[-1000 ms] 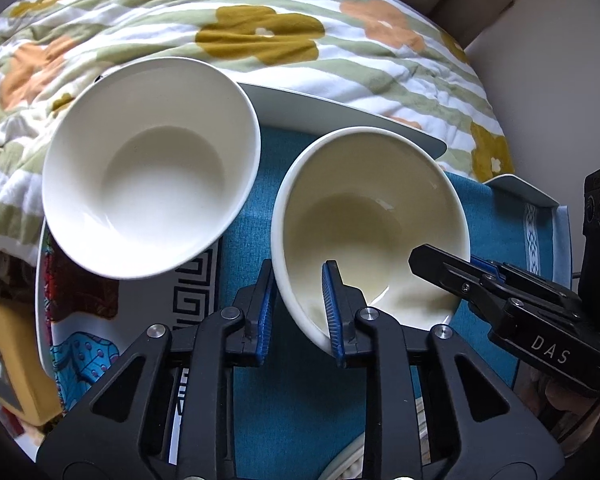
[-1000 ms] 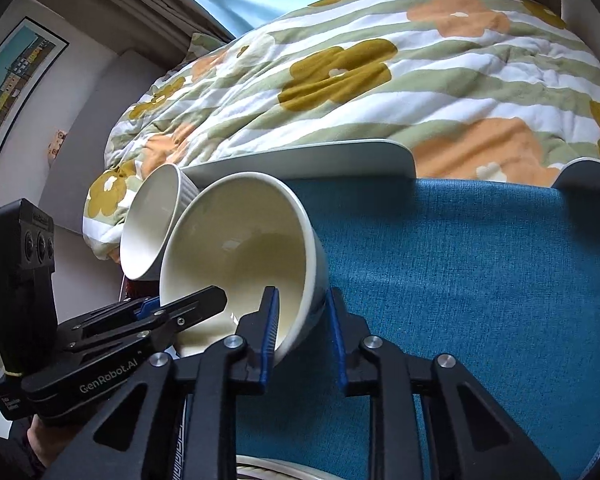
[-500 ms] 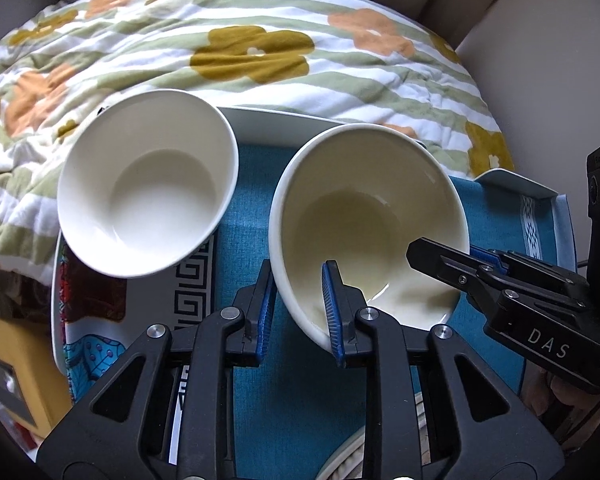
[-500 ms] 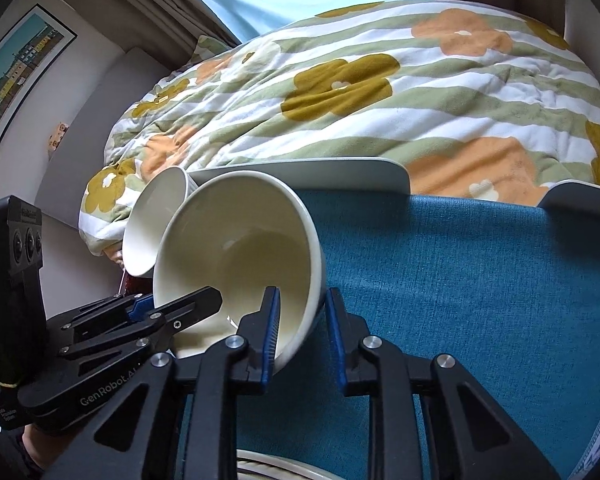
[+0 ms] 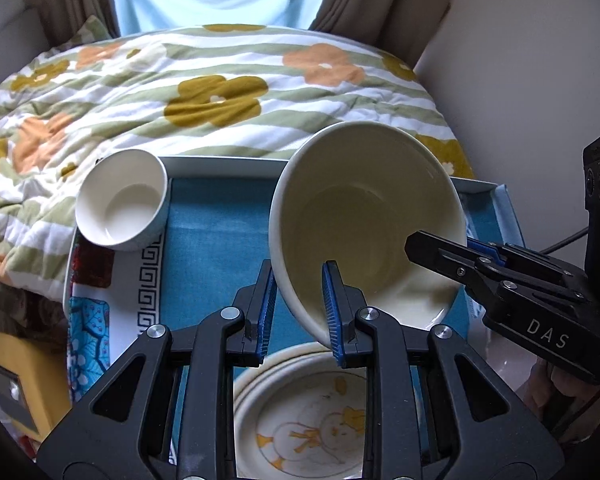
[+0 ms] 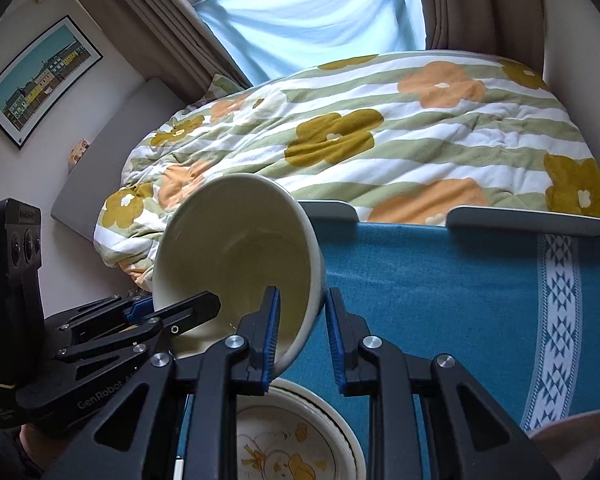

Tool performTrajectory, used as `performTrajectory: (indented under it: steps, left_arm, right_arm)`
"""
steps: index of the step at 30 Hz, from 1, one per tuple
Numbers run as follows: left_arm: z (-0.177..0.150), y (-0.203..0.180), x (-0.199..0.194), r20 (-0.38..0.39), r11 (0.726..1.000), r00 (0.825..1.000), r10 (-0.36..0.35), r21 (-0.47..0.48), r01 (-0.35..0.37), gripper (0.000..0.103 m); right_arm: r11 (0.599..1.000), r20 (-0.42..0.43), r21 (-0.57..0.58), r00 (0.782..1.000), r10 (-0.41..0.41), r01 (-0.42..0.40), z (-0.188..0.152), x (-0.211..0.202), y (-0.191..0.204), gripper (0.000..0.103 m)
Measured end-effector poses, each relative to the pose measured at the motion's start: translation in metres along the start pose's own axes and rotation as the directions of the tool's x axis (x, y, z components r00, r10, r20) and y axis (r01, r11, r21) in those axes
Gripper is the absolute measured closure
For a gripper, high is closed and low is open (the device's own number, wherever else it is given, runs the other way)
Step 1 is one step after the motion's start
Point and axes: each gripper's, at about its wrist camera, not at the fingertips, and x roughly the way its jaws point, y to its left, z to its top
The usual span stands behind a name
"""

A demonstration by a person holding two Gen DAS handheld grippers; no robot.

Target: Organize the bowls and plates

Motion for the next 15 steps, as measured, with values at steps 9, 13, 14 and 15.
performTrajectory:
  steps: [9, 13, 14, 15]
  left_arm:
    - [-0.048, -0.113, -0.025, 0.003, 0.998, 0.999, -0.048, 0.041, 0.048, 0.083]
    - [-0.072, -0.166, -0.02, -0.021, 0.995, 0.997, -0.075, 0.072, 0.076, 0.083]
    - [-0.078, -0.176, -0.017, -0.032, 0.994, 0.996, -0.083, 0.076, 0.085, 0.083]
    - [-0.084, -0.187, -0.014, -0.042, 0.992, 0.995, -0.09, 0.079, 0.093, 0.083]
  right_arm:
    - [0.999, 0.038, 0.006, 0.998, -0.049, 0.049, -0.046, -0.096, -0.059, 0.082]
    - [0.996, 0.046, 0.026, 0.995, -0.084, 0.083, -0.072, -0.135, -0.093, 0.082]
    - [0.995, 0.046, 0.032, 0.995, -0.093, 0.091, -0.078, -0.142, -0.101, 0.082]
    - [0.994, 0.043, 0.037, 0.994, -0.102, 0.101, -0.085, -0.149, -0.11, 0.082]
